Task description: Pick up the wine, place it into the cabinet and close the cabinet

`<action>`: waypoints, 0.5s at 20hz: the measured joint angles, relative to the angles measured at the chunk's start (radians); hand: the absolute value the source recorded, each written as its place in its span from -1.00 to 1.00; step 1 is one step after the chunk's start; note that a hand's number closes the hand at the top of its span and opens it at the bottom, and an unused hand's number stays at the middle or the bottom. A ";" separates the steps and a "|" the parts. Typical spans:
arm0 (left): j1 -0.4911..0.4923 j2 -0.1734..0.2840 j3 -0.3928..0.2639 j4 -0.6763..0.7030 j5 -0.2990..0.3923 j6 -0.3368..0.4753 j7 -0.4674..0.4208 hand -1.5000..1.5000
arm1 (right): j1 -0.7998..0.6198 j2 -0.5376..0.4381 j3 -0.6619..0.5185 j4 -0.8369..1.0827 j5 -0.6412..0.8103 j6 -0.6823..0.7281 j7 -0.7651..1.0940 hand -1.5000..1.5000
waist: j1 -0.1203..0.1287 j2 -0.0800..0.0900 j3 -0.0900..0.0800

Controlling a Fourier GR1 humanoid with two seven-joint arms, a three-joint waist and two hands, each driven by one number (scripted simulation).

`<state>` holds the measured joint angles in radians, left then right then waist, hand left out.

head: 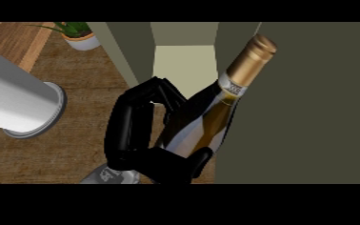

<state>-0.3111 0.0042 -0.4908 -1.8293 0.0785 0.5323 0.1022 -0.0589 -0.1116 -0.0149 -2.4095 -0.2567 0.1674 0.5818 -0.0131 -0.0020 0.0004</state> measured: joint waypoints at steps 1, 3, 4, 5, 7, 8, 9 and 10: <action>-0.029 -0.001 -0.001 0.016 -0.002 0.023 0.009 1.00 | 0.001 0.002 0.001 0.002 0.000 0.004 -0.008 -1.00 | 0.000 0.000 0.000; -0.087 -0.002 -0.010 0.066 0.001 0.069 0.010 1.00 | -0.012 -0.002 -0.002 0.003 0.000 -0.001 0.000 -1.00 | -0.001 0.001 0.000; -0.116 -0.002 -0.009 0.091 0.005 0.092 0.009 1.00 | -0.007 -0.001 -0.002 0.003 0.000 0.001 -0.006 -1.00 | -0.001 0.001 0.000; -0.131 -0.003 -0.013 0.111 0.014 0.110 0.003 1.00 | 0.008 -0.004 -0.012 0.002 -0.001 0.012 -0.017 -1.00 | -0.002 0.001 0.000; -0.150 -0.003 -0.027 0.133 0.017 0.139 -0.001 1.00 | 0.016 0.000 0.001 0.001 -0.001 0.013 -0.014 -1.00 | -0.001 0.001 0.000; -0.156 -0.003 -0.024 0.142 0.015 0.141 -0.004 1.00 | 0.029 0.000 -0.003 -0.002 -0.002 0.018 -0.021 -1.00 | -0.001 0.001 0.000; -0.170 -0.003 -0.015 0.163 0.014 0.140 -0.009 1.00 | 0.028 -0.004 -0.012 -0.001 -0.003 0.024 -0.024 -1.00 | -0.001 0.001 0.000; -0.173 -0.003 -0.014 0.181 0.017 0.140 -0.023 1.00 | 0.030 -0.005 -0.011 -0.002 -0.003 0.023 -0.022 -1.00 | -0.001 0.001 0.000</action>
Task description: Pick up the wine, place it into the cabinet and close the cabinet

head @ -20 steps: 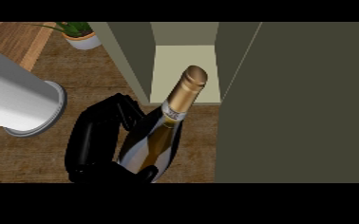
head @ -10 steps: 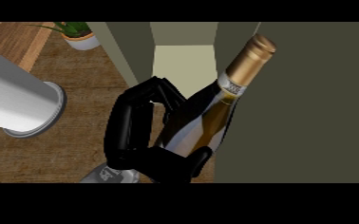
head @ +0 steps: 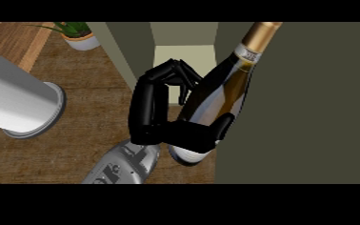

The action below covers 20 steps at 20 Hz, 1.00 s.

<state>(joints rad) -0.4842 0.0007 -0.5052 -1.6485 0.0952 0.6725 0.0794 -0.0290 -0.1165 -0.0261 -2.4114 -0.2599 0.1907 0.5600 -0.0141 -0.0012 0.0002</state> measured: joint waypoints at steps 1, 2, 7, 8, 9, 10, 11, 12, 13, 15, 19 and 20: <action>-0.020 0.000 0.002 0.025 0.003 0.009 -0.006 1.00 | -0.010 0.001 0.007 -0.001 0.001 -0.008 0.010 -1.00 | 0.000 0.000 0.000; -0.023 0.000 0.011 0.036 0.001 0.002 -0.012 1.00 | -0.012 -0.006 -0.006 0.000 -0.001 -0.004 0.010 -1.00 | 0.000 0.000 0.000; -0.047 0.000 -0.015 0.072 0.026 0.054 -0.034 1.00 | -0.046 -0.009 -0.009 0.002 -0.002 -0.019 0.030 -1.00 | 0.002 0.000 0.000; -0.044 0.000 -0.021 0.083 0.040 0.064 -0.052 1.00 | -0.049 -0.010 -0.008 0.002 -0.002 -0.020 0.032 -1.00 | 0.002 0.000 0.000; -0.032 0.000 -0.035 0.083 0.053 0.077 -0.064 1.00 | -0.038 -0.011 -0.010 0.000 -0.003 -0.017 0.031 -1.00 | 0.001 0.000 0.000; -0.019 0.000 -0.036 0.086 0.063 0.076 -0.081 1.00 | -0.041 -0.005 0.009 -0.002 -0.001 -0.025 0.037 -1.00 | 0.001 0.000 0.000; -0.024 0.000 -0.041 0.108 0.089 0.088 -0.109 1.00 | -0.050 -0.007 0.002 -0.001 -0.001 -0.028 0.039 -1.00 | -0.001 0.000 -0.001; -0.034 0.000 -0.037 0.120 0.104 0.095 -0.123 1.00 | -0.044 -0.007 -0.002 0.001 -0.001 -0.023 0.031 -1.00 | -0.001 0.001 -0.001; -0.041 0.000 -0.033 0.138 0.126 0.102 -0.143 1.00 | -0.056 -0.016 -0.012 0.000 -0.002 -0.025 0.042 -1.00 | -0.003 0.001 -0.001; -0.041 0.000 -0.024 0.158 0.157 0.101 -0.174 1.00 | -0.049 -0.018 -0.018 -0.001 -0.004 -0.020 0.038 -1.00 | -0.003 0.001 -0.001; -0.012 0.000 -0.030 0.209 0.182 0.092 -0.245 1.00 | -0.040 -0.026 -0.037 0.002 -0.009 -0.001 0.028 -1.00 | -0.002 0.001 0.000; -0.017 0.000 -0.033 0.231 0.193 0.092 -0.263 1.00 | -0.053 -0.027 -0.036 0.003 -0.009 -0.007 0.036 -1.00 | -0.002 0.001 0.000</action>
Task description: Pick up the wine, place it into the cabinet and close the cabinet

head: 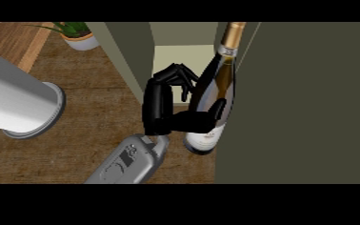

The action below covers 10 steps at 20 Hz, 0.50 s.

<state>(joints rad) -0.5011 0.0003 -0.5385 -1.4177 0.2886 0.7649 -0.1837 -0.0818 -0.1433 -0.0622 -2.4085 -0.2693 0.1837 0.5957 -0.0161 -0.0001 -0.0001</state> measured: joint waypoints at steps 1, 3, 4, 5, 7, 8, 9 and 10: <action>0.011 0.000 -0.004 0.015 -0.011 -0.001 -0.018 1.00 | 0.006 0.004 0.003 0.001 0.000 0.003 -0.008 -1.00 | 0.001 0.000 0.000; -0.003 0.000 -0.003 0.042 -0.025 0.002 -0.015 1.00 | 0.007 0.009 0.005 0.002 0.000 0.003 -0.015 -1.00 | 0.002 -0.001 0.000; -0.007 0.000 0.001 0.058 -0.029 0.002 -0.019 1.00 | 0.001 0.013 0.015 0.000 0.000 -0.008 -0.006 -1.00 | 0.003 -0.001 0.000; -0.005 0.000 -0.009 0.071 -0.031 0.012 -0.032 1.00 | -0.001 0.009 0.007 0.000 0.000 -0.006 -0.007 -1.00 | 0.002 -0.001 0.000; 0.000 0.000 -0.008 0.108 -0.030 0.009 -0.073 1.00 | -0.001 0.008 0.010 -0.001 -0.001 -0.007 -0.001 -1.00 | 0.001 -0.001 0.000; 0.004 0.000 -0.002 0.114 -0.035 0.004 -0.080 1.00 | -0.002 0.008 0.009 0.000 -0.001 -0.007 -0.004 -1.00 | 0.003 -0.001 0.000; 0.012 0.000 -0.004 0.133 -0.028 0.006 -0.109 1.00 | 0.001 0.010 0.014 0.001 0.000 -0.005 -0.008 -1.00 | 0.002 0.000 0.000; 0.016 0.004 0.005 0.137 -0.032 -0.004 -0.116 1.00 | -0.003 0.014 0.026 0.001 0.001 -0.009 -0.003 -1.00 | 0.004 0.000 0.000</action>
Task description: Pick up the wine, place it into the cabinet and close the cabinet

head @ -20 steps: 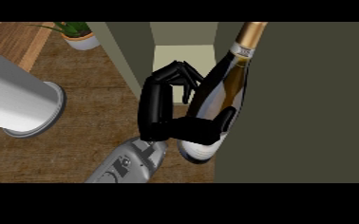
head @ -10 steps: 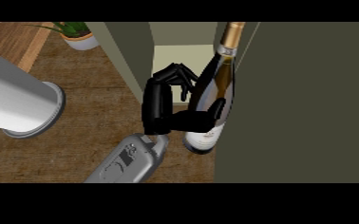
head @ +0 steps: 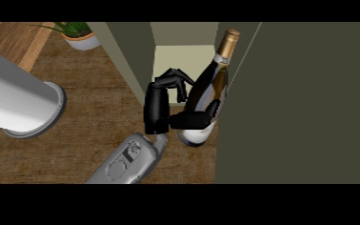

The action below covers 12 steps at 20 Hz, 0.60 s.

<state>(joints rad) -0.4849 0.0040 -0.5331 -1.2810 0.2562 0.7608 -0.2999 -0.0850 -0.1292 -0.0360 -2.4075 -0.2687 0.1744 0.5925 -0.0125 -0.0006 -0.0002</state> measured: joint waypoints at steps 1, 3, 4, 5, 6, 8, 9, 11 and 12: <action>-0.014 0.000 0.012 0.023 0.005 -0.001 -0.010 1.00 | -0.011 -0.004 -0.003 0.001 0.000 -0.003 0.008 -1.00 | 0.000 0.000 0.000; -0.025 -0.002 0.028 0.051 0.015 -0.005 -0.028 1.00 | -0.019 -0.004 -0.002 -0.001 0.000 -0.014 0.021 -1.00 | -0.001 0.000 0.000; -0.040 -0.002 0.044 0.069 0.026 -0.010 -0.037 1.00 | -0.023 -0.006 -0.004 0.001 -0.001 -0.013 0.021 -1.00 | -0.001 0.000 0.000; -0.045 -0.002 0.049 0.081 0.040 -0.010 -0.050 1.00 | -0.023 -0.002 0.010 -0.002 0.000 -0.019 0.029 -1.00 | -0.002 0.000 0.000; -0.053 -0.003 0.051 0.092 0.049 -0.007 -0.058 1.00 | -0.025 -0.003 0.008 -0.002 0.000 -0.020 0.028 -1.00 | -0.003 0.000 0.000; -0.041 0.000 0.064 0.094 0.055 -0.019 -0.081 1.00 | -0.005 0.003 0.010 -0.003 0.001 -0.013 0.012 -1.00 | -0.001 0.000 0.000; -0.048 -0.001 0.082 0.110 0.060 -0.032 -0.087 1.00 | -0.006 -0.001 0.010 -0.005 0.001 -0.016 0.021 -1.00 | -0.001 0.000 0.000; -0.056 -0.002 0.110 0.133 0.071 -0.057 -0.103 1.00 | 0.002 -0.009 -0.013 0.001 0.000 0.002 0.004 -1.00 | 0.000 0.000 0.000; -0.072 -0.002 0.116 0.147 0.081 -0.052 -0.101 1.00 | -0.001 -0.007 -0.007 0.000 0.000 -0.002 0.008 -1.00 | -0.001 0.000 0.000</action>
<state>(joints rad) -0.5574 0.0016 -0.4168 -1.1336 0.3376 0.7084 -0.4005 -0.0864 -0.1362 -0.0432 -2.4072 -0.2692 0.1724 0.6001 -0.0138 -0.0002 -0.0001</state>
